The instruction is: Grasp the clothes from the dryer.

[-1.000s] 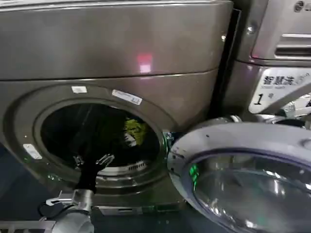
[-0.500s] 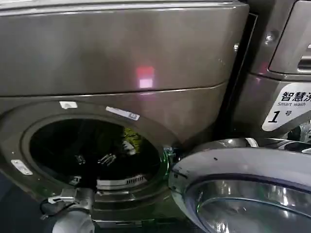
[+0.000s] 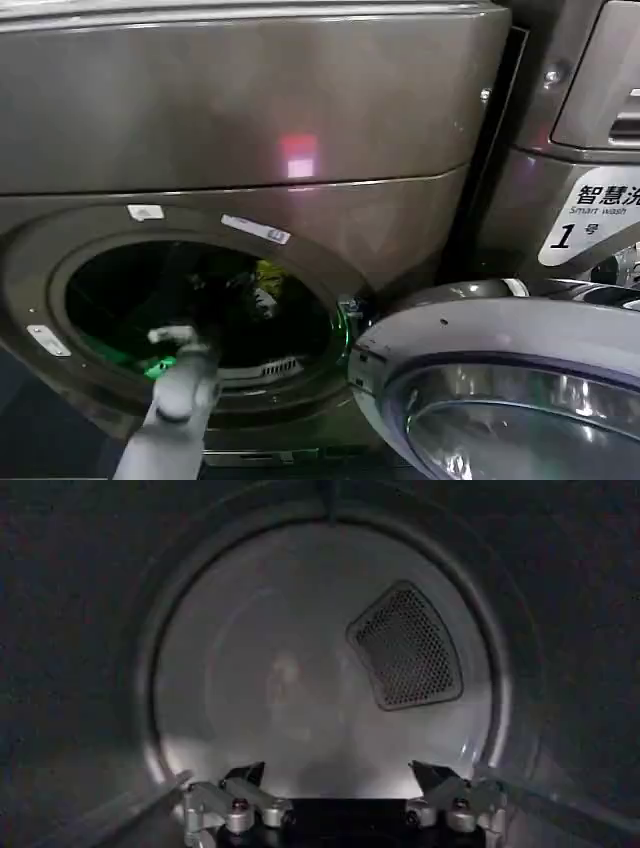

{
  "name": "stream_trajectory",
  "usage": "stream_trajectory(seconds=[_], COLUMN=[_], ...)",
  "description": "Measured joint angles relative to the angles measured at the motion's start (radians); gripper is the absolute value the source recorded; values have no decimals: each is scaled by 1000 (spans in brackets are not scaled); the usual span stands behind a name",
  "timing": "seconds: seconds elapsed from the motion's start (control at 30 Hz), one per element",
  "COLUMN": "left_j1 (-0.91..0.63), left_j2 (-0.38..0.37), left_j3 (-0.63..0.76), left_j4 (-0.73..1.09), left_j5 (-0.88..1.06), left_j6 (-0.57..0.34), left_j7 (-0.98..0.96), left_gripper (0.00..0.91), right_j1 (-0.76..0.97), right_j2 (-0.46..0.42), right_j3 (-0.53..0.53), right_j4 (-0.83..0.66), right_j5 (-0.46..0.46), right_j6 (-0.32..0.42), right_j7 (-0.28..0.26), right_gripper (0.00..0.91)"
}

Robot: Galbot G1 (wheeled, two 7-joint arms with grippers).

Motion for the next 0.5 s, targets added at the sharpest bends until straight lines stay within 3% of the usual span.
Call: stream_trajectory(seconds=[0.3, 0.5], left_j1=[-279, -441], left_j2=[-42, -42], left_j3=[-11, 9], left_j4=[369, 605], left_j5=[51, 174], left_j6=[-33, -21], left_j7=[94, 292], left_gripper=[907, 907], right_j1=[15, 24], right_j2=[-1, 3], right_j3=[-8, -21], right_j4=[0, 0], right_j5=[-3, -6], right_j6=[10, 16], right_j7=[-8, -14], right_gripper=[907, 907])
